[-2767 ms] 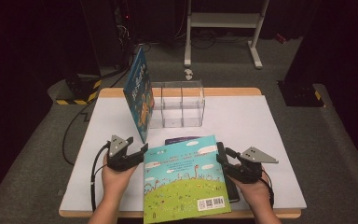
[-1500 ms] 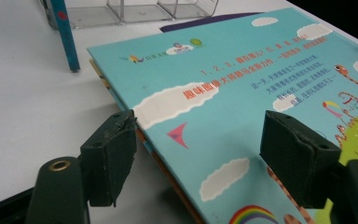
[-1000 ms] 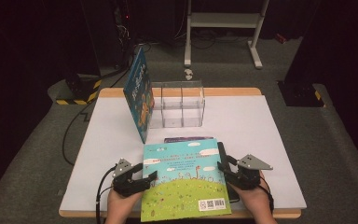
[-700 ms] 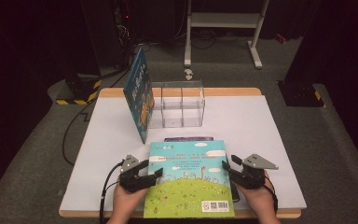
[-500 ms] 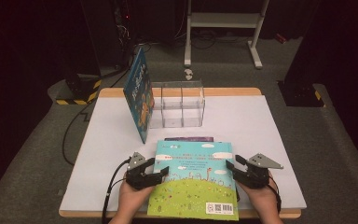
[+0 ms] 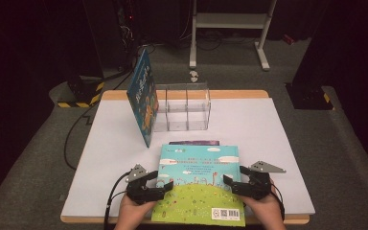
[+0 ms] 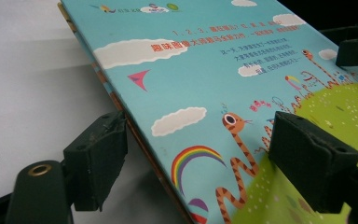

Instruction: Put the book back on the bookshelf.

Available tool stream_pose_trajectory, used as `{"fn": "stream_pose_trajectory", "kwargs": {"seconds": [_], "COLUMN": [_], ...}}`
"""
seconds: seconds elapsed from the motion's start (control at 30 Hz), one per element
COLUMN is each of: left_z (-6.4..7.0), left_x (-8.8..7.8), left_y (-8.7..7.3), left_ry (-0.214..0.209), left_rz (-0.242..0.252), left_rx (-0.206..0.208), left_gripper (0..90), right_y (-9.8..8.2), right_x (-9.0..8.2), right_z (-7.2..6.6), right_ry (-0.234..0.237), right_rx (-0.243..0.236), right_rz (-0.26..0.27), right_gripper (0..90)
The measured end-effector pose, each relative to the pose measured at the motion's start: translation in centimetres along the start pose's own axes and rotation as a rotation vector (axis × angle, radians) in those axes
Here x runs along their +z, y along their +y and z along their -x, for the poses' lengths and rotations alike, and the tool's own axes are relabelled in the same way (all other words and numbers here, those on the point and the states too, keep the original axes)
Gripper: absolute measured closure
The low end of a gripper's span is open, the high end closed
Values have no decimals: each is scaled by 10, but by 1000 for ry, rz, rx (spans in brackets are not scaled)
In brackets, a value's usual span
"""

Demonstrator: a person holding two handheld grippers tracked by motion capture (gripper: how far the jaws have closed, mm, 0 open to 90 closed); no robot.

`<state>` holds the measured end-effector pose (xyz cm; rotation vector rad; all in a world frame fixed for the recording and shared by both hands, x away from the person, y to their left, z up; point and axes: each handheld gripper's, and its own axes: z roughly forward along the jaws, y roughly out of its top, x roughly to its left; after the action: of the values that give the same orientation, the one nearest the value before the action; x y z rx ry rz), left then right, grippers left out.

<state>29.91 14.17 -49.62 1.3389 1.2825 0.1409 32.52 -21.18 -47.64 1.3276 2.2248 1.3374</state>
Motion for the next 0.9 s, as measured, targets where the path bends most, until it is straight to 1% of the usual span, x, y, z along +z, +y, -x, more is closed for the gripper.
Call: {"fn": "stream_pose_trajectory", "kwargs": {"seconds": [0.03, 0.13, 0.2, 0.27, 0.3, 0.33, 0.47, 0.5, 0.53, 0.57, 0.63, 0.7, 0.77, 0.83, 0.87, 0.9], "left_z": [0, -1, -1, 1, 2, 2, 4, 5, 6, 5, 3, 2, 0, -3, -4, -4], "left_x": [0, -1, -2, -2, -1, -1, 0, 1, 3, 5, 9, 13, 18, 24, 26, 29], "left_y": [0, -2, -2, -1, -1, -1, 0, 0, 1, 2, 3, 5, 7, 10, 12, 14], "left_ry": [-4, -16, -15, -9, -5, -1, 14, 31, 38, 39, 33, 34, 33, 22, 23, 22], "left_rz": [2, -18, -26, -23, -18, -22, -36, -21, -29, -38, -45, -49, -52, -51, -56, -51], "left_rx": [-18, -42, -32, -25, -28, -23, -3, 41, 36, 32, 7, 10, -9, -24, -15, -20], "left_gripper": [193, 168, 160, 160, 160, 160, 159, 178, 198, 198, 198, 199, 199, 197, 195, 195], "right_y": [0, 0, -2, -3, -3, -3, 0, 1, 3, 5, 9, 12, 18, 23, 26, 28], "right_x": [0, 0, 1, 1, 2, 3, 2, 2, 1, 1, 3, 4, 7, 10, 11, 13], "right_z": [-1, -1, 1, 3, 3, 3, 0, -1, -2, -3, -1, 1, 4, 8, 10, 13], "right_ry": [0, 7, 19, 43, 54, 55, 34, 32, 28, 18, 18, 24, 21, 18, 20, 23], "right_rx": [5, 29, 39, 55, 60, 55, 51, 56, 49, 42, 36, 42, 36, 27, 31, 28], "right_rz": [-4, -15, -12, -19, -24, -23, -36, -41, -30, -24, -18, -19, -25, -22, -28, -31], "right_gripper": [178, 167, 165, 165, 163, 165, 175, 183, 191, 192, 196, 197, 196, 196, 196, 196]}}
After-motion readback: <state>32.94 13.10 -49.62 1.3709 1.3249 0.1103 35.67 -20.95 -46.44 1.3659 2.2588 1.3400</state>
